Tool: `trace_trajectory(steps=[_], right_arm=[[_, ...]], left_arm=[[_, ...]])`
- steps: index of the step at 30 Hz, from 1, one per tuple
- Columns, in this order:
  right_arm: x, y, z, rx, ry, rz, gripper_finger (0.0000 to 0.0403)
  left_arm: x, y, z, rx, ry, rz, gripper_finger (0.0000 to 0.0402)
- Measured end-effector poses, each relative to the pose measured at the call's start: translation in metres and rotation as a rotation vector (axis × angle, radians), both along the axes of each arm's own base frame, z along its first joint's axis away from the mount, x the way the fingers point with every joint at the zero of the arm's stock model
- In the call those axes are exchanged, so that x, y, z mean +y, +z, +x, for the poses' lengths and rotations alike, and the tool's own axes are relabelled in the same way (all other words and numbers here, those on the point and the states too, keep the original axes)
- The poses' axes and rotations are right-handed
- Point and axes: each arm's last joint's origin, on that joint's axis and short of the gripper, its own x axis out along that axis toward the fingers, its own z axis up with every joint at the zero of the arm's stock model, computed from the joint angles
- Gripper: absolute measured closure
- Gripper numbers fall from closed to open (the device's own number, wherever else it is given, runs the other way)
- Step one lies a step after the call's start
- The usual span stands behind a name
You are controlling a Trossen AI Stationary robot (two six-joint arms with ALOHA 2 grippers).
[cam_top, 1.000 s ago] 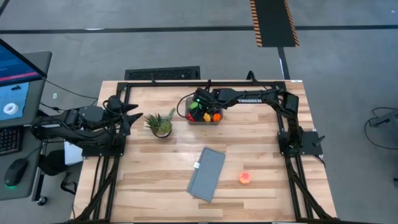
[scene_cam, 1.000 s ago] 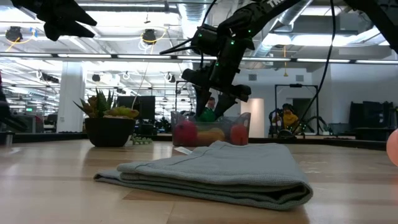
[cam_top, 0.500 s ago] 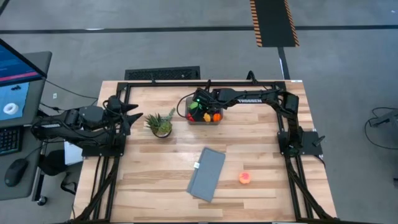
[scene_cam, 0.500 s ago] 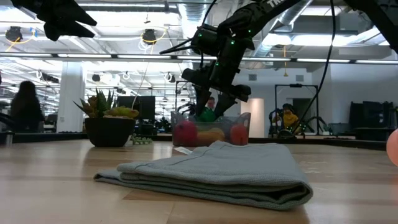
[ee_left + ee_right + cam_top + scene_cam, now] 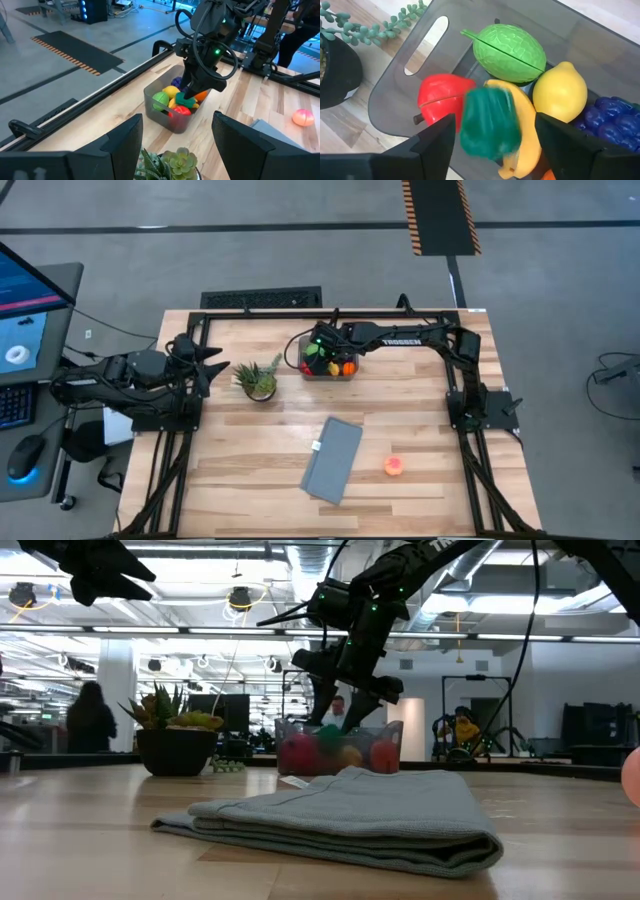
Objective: Pick and placing Produce into tupperware
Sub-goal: Put the bell pepper into the black bin, then put the peach into the black bin
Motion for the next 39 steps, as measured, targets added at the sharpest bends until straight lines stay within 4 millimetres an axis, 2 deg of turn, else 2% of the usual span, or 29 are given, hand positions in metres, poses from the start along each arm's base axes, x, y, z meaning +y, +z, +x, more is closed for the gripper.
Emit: trace_trajectory(steps=[7,33,39], right_arm=[[0.000,0.000,0.000,-0.001,-0.007,0.003,0.0074],[0.008,0.001,0.000,0.021,0.009,0.002,0.0083],[0.014,0.010,-0.005,0.036,0.040,0.001,0.0083]], left_arm=[[0.000,0.000,0.000,0.000,0.000,0.000,0.0175],[0.000,0.000,0.000,-0.004,0.003,-0.008,0.0175],[0.000,0.000,0.000,-0.005,0.004,-0.010,0.0175]])
